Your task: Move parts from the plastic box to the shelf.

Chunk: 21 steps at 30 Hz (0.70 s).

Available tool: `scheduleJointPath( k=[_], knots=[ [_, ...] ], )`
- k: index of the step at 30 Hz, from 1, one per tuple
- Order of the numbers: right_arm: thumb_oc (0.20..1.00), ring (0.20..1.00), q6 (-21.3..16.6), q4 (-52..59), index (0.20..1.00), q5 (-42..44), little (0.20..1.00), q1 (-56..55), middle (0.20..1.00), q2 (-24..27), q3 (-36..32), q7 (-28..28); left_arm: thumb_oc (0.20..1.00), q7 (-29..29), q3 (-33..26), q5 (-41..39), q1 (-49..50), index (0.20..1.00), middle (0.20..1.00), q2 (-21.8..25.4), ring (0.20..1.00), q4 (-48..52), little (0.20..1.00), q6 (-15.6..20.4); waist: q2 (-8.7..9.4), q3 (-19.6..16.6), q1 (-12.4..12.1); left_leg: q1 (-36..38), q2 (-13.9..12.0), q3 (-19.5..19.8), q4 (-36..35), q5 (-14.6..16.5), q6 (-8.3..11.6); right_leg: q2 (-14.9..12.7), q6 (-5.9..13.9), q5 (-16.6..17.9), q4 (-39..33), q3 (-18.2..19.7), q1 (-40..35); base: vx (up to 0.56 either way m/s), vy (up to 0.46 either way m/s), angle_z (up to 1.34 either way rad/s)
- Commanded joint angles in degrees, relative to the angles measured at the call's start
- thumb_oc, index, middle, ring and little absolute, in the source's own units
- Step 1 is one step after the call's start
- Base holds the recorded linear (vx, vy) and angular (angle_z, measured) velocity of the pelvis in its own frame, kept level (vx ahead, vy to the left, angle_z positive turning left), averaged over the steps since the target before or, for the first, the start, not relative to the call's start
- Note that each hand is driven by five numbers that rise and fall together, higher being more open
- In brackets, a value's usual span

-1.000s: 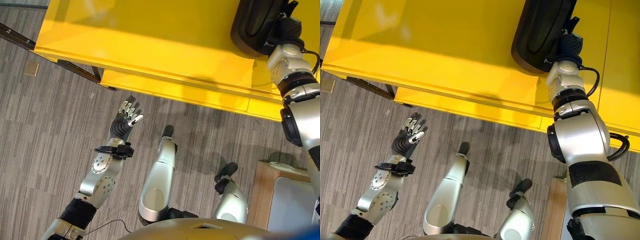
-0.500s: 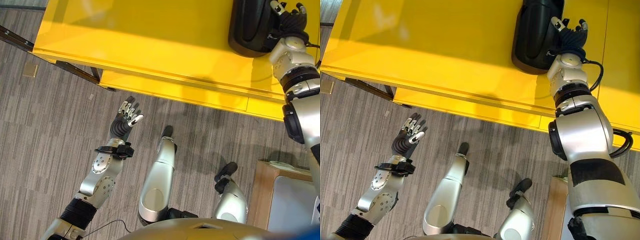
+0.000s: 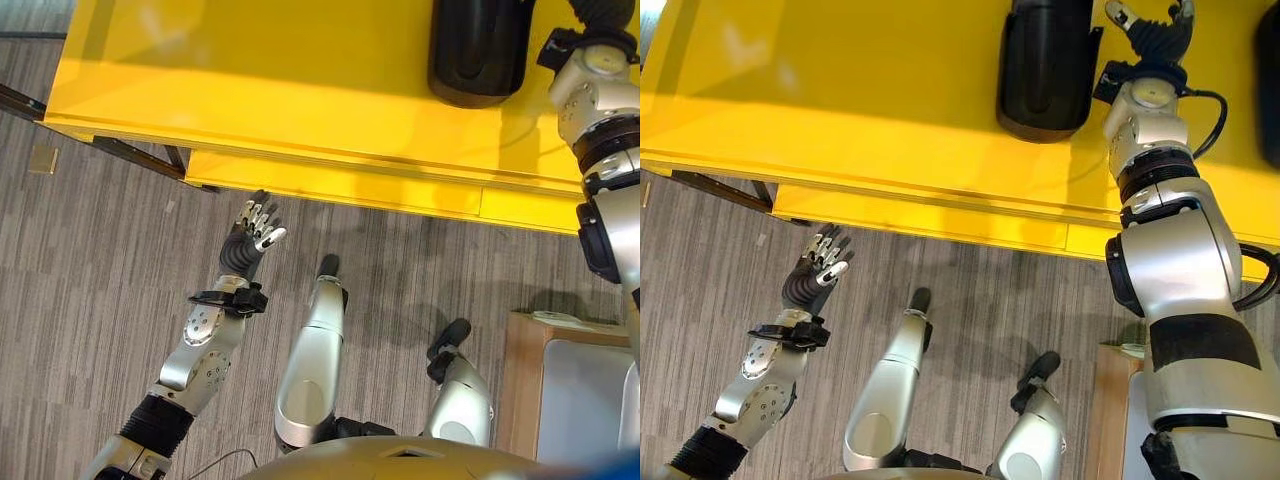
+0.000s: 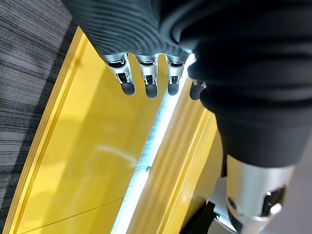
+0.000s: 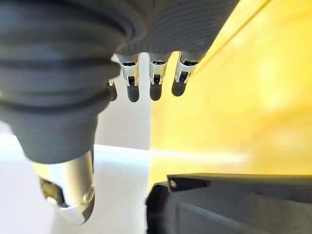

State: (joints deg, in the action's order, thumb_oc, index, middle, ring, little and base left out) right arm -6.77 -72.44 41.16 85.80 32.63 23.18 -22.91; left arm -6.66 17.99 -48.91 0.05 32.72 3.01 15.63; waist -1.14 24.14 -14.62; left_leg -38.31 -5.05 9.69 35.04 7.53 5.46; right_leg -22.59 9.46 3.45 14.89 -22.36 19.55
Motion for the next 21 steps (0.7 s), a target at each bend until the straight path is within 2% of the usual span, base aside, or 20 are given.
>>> scheduleJointPath(
  k=[1,4,8,9,10,12,15,21],
  knots=[
    [1.000,1.000,-4.58,5.23,1.000,-2.23,1.000,3.73,1.000,3.86,0.86,-1.20,1.000,0.09,0.68,-0.54,-1.15,1.000,1.000,1.60,1.000,2.13,1.000,3.18,0.43,-0.16,-1.40,3.37,-0.77,-2.57,-5.45,-0.52,-0.80,0.39,-0.38,-10.09,14.00,3.39,0.51,0.00,0.001,-0.05],
    [1.000,1.000,-5.65,11.11,1.000,-0.54,1.000,1.48,1.000,1.21,-0.19,-1.49,1.000,-0.12,0.40,-0.96,-1.58,1.000,1.000,1.30,1.000,1.44,1.000,3.04,0.86,-0.63,-0.51,4.59,-1.15,-3.19,-6.12,-0.63,-0.63,0.54,-0.57,-9.92,13.33,3.92,-0.20,-0.01,0.000,-0.08],
    [1.000,1.000,-6.92,27.52,1.000,-0.92,1.000,-6.68,1.000,-2.30,-1.02,-0.86,1.000,-0.51,-0.90,-1.08,-0.86,1.000,1.000,0.76,1.000,1.08,1.000,2.46,1.54,-0.93,1.65,7.26,-2.06,-4.21,-7.64,-1.09,-0.32,1.08,-0.79,-9.11,11.51,4.77,-1.71,-0.02,-0.002,-0.20],
    [1.000,1.000,-6.79,27.92,1.000,-1.08,1.000,-7.04,1.000,-2.34,-1.16,-1.05,1.000,-0.51,-0.89,-1.08,-0.73,1.000,1.000,0.82,1.000,1.10,1.000,2.45,1.59,-0.98,1.62,7.39,-2.08,-4.23,-7.74,-1.12,-0.31,1.10,-0.79,-9.07,11.44,4.77,-1.81,-0.10,0.029,-0.20],
    [1.000,1.000,-6.97,35.30,1.000,-2.95,1.000,-12.28,1.000,-2.93,-1.86,-0.45,1.000,-0.43,-1.06,-0.93,-0.38,1.000,1.000,0.56,1.000,1.50,1.000,1.98,1.71,-0.95,2.60,7.77,-2.10,-4.65,-8.98,-3.08,-0.65,0.93,-1.22,-7.20,9.76,4.66,-2.07,-0.09,0.019,-0.20],
    [1.000,1.000,-6.86,39.17,1.000,-3.06,1.000,-15.71,1.000,-2.95,-2.53,0.21,1.000,-0.27,-0.99,-0.97,0.07,1.000,1.000,0.52,1.000,1.73,1.000,1.53,1.83,-1.08,3.17,8.46,-2.21,-4.72,-9.65,-3.42,-0.61,0.92,-1.19,-6.85,8.82,4.47,-2.94,-0.05,0.003,-0.10],
    [1.000,1.000,-6.70,54.20,1.000,-5.39,1.000,-30.12,1.000,-1.15,-4.15,3.37,1.000,0.29,-2.25,-0.42,1.82,1.000,1.000,-0.04,1.000,1.63,1.000,0.21,2.34,-2.20,5.33,11.27,-2.97,-5.16,-12.90,-4.86,-0.26,1.13,-0.79,-5.37,5.12,4.03,-5.66,0.01,-0.039,-0.07],
    [1.000,1.000,-7.87,73.05,1.000,-1.39,1.000,-55.11,1.000,-3.55,-9.42,8.80,1.000,1.24,-4.01,0.96,4.88,1.000,1.000,-1.72,1.000,1.29,1.000,-1.57,3.26,-4.84,7.92,16.48,-4.73,-6.39,-19.63,-7.36,0.20,1.96,0.22,-3.05,-1.39,3.26,-9.88,0.03,-0.051,-0.08]
  ],
)
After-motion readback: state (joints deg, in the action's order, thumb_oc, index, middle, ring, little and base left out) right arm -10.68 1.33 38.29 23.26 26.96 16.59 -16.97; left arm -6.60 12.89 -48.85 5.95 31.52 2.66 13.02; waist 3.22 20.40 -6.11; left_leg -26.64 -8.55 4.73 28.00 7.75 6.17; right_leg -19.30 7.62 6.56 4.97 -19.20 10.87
